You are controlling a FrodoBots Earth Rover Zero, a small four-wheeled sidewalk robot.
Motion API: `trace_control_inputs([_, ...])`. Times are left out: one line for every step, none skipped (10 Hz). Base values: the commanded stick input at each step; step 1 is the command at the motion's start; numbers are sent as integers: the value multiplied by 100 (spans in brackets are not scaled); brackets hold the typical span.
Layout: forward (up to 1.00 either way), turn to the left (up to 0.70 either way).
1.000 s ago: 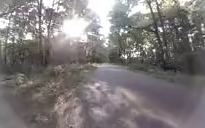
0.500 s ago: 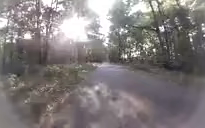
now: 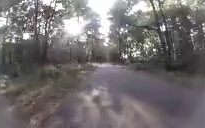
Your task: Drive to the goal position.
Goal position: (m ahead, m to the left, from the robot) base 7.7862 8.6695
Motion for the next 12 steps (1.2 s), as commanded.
trace_control_inputs([70, -1])
trace_control_inputs([70, -1])
trace_control_inputs([70, -1])
trace_control_inputs([70, -1])
trace_control_inputs([70, -1])
trace_control_inputs([70, -1])
trace_control_inputs([70, -1])
trace_control_inputs([70, -1])
trace_control_inputs([70, -1])
trace_control_inputs([70, -1])
trace_control_inputs([70, -1])
trace_control_inputs([70, -1])
